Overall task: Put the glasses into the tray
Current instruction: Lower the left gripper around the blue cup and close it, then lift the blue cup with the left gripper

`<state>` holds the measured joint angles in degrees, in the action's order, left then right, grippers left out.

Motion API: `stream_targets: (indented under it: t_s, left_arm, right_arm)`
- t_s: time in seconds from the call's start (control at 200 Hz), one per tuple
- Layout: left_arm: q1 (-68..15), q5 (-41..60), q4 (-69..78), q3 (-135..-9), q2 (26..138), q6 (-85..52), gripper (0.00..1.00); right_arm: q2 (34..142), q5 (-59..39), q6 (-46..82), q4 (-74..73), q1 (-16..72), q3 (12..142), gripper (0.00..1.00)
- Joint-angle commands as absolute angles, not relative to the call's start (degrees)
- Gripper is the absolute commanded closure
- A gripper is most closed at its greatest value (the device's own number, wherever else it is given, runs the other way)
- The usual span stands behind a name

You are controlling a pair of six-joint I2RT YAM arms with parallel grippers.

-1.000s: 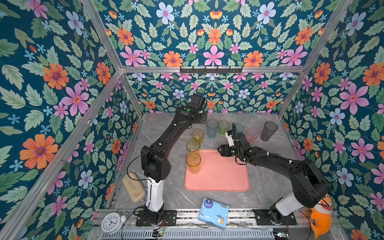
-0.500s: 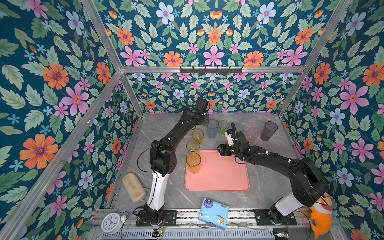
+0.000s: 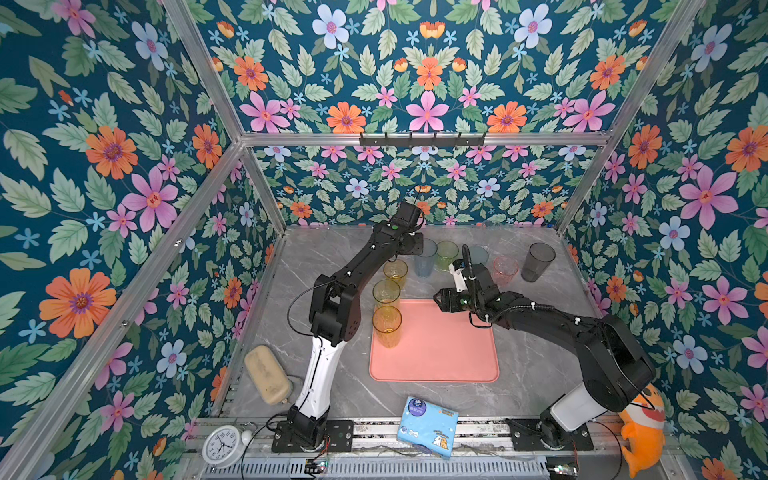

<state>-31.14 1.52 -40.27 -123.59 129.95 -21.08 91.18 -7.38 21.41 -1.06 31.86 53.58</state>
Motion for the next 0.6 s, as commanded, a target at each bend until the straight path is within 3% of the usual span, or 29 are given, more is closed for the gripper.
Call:
stream_targets:
  t_s: [0.0,0.595]
  left_arm:
    - [-31.11,2.64,-38.92,-123.75,130.00,-21.65,0.62]
    - [-31.03,0.68,-39.45,-123.93,131.13,-22.37,0.81]
  right_arm:
    - [90.88,-7.56,21.18,-1.01,31.86,53.88,0.24]
    - [90.63,-7.55,21.17,-0.65,31.90,53.95,0.24]
